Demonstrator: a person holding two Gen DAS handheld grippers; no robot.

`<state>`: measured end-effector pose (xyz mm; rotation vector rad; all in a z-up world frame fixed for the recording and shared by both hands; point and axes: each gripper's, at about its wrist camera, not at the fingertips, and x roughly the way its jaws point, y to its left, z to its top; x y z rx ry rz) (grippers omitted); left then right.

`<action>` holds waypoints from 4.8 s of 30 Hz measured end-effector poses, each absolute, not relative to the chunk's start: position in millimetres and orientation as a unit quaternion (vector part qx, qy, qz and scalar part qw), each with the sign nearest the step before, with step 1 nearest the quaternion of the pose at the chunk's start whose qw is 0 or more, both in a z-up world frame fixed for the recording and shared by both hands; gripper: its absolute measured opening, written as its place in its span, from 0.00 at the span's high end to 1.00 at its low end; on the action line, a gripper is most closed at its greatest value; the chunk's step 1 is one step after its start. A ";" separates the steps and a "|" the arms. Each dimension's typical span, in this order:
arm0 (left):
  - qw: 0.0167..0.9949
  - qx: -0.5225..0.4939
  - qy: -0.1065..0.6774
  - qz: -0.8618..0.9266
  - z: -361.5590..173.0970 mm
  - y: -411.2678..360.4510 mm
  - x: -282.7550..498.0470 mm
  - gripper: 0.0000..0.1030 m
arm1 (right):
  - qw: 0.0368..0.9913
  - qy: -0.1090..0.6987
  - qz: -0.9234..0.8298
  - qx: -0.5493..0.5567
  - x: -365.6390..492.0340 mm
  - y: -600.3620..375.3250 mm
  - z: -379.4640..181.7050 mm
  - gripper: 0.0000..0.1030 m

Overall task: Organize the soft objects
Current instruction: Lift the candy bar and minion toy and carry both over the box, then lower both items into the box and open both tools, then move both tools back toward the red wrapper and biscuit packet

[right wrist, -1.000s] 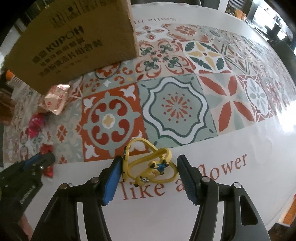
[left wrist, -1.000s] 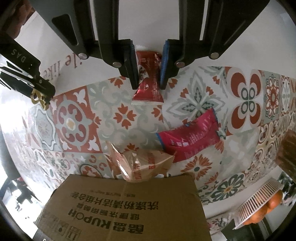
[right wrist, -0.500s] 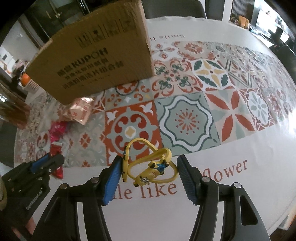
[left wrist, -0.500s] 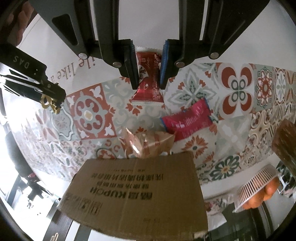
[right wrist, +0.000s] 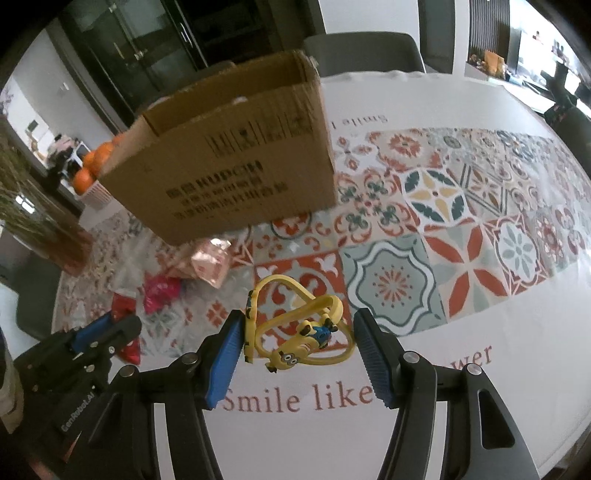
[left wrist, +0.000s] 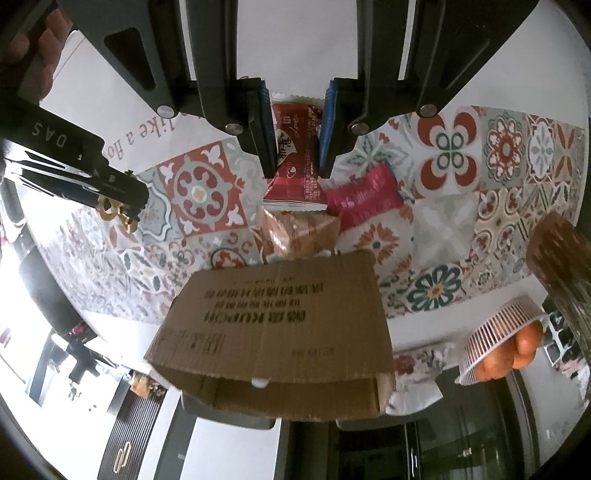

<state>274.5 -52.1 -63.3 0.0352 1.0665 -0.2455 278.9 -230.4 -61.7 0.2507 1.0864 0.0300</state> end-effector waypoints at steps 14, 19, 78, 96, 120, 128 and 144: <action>0.876 0.020 0.467 -0.121 -25.2 -46.7 281.9 0.78 | 0.873 0.470 0.038 0.128 291.3 -222.3 -23.6 0.40; 0.884 0.022 0.450 -0.121 -10.6 -45.3 285.1 0.78 | 0.879 0.456 0.045 0.129 296.3 -221.4 -11.4 0.40; 0.894 0.048 0.423 -0.140 19.2 -51.3 422.0 0.77 | 0.888 0.440 0.076 0.107 439.1 -216.3 17.2 0.39; 0.901 0.058 0.411 -0.126 25.3 -40.3 406.7 0.64 | 0.896 0.427 0.076 0.091 421.0 -205.3 26.4 0.30; 0.901 0.085 0.402 -0.140 28.7 -13.9 330.3 0.59 | 0.897 0.427 0.105 0.049 353.8 -164.8 31.5 0.30; 0.888 0.114 0.422 -0.141 11.3 -8.1 315.6 0.56 | 0.876 0.467 0.119 0.014 351.0 -147.5 7.5 0.30; 0.835 0.160 0.495 -0.177 -39.6 -9.7 312.4 0.54 | 0.816 0.550 0.163 -0.063 363.4 -121.5 -44.8 0.30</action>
